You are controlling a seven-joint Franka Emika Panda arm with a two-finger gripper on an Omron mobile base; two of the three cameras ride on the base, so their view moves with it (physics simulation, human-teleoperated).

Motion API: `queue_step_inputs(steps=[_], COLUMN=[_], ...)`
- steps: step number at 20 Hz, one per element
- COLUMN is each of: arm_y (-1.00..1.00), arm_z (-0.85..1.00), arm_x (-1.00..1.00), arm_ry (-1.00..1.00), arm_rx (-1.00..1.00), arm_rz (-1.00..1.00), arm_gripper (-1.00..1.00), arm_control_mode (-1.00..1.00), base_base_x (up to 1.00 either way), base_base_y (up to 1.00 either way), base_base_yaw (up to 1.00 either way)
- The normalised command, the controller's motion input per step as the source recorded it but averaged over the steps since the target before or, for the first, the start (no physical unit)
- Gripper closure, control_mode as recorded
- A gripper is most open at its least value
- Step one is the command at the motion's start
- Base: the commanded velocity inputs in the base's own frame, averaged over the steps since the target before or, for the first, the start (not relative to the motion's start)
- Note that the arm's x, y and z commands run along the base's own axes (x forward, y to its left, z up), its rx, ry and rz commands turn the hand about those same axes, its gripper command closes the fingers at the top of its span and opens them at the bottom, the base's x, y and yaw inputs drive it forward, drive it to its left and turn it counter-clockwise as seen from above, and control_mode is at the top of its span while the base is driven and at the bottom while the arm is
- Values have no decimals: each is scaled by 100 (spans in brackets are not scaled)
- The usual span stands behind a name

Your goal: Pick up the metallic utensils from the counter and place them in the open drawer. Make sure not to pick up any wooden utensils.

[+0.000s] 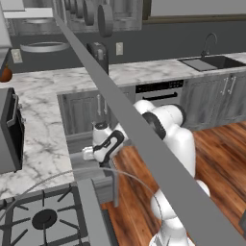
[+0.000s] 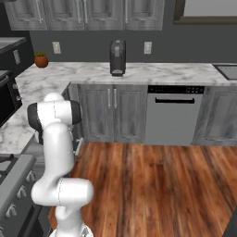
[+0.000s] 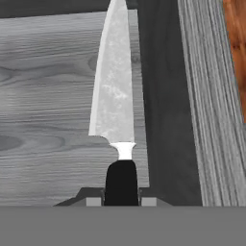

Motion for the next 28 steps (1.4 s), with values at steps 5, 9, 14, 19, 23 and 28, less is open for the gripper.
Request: queue_step_inputs(steps=[5,9,14,19,23,28], arm_y=[-100,-100,-100,-72,78,87], arm_z=[-47,-44,-38,-4,50,39], arm_x=[15,11,8,2,0,1], arm_ry=[0,0,3,2,-13,-8], arm_rx=[0,0,0,7,8,0], arm_rz=[-15,-13,-13,-10,-16,-16], arm_gripper=[100,100,100,100,100,100], arm_control_mode=[-100,-100,-100,-100,-100,-100], base_base_x=[0,0,0,0,0,0], base_base_y=[0,0,0,0,0,0], base_base_yaw=[0,0,0,0,0,0])
